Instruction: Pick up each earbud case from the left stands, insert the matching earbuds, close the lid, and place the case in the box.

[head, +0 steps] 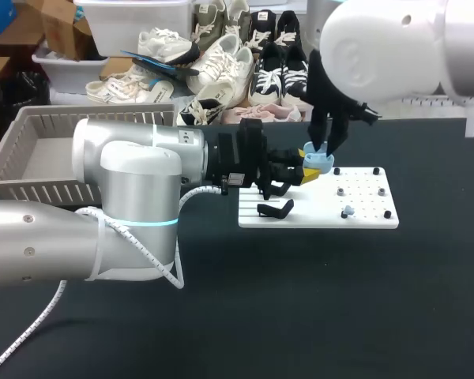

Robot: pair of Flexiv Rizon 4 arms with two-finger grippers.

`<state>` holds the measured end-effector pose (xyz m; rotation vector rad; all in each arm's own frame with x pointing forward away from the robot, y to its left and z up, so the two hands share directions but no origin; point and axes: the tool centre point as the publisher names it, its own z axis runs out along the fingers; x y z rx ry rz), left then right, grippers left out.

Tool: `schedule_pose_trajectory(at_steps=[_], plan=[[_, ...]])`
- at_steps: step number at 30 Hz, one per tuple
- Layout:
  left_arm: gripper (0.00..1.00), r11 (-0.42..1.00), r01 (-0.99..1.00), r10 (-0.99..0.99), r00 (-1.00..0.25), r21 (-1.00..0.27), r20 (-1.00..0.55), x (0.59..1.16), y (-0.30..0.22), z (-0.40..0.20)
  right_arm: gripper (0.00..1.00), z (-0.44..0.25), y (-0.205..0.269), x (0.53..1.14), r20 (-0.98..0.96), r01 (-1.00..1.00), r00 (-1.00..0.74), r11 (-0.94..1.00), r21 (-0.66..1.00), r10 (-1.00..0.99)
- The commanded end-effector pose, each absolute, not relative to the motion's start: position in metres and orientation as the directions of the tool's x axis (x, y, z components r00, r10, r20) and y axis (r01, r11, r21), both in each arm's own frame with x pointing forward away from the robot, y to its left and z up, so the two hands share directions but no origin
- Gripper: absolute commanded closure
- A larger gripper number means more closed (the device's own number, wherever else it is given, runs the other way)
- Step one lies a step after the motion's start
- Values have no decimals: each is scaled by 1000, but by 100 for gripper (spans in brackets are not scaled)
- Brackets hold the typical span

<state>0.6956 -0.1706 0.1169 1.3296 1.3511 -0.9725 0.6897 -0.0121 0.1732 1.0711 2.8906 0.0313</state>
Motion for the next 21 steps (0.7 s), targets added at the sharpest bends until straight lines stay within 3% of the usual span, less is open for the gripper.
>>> schedule_pose_trajectory(at_steps=[1, 21], plan=[[100, 88, 992, 216, 67, 87, -974, 695, -171, 116, 100, 175, -15, 686, -52, 655, -753, 754, 43, 656], [100, 88, 992, 216, 67, 87, -974, 695, -171, 116, 100, 172, -21, 683, -42, 668, -742, 743, 38, 669]])
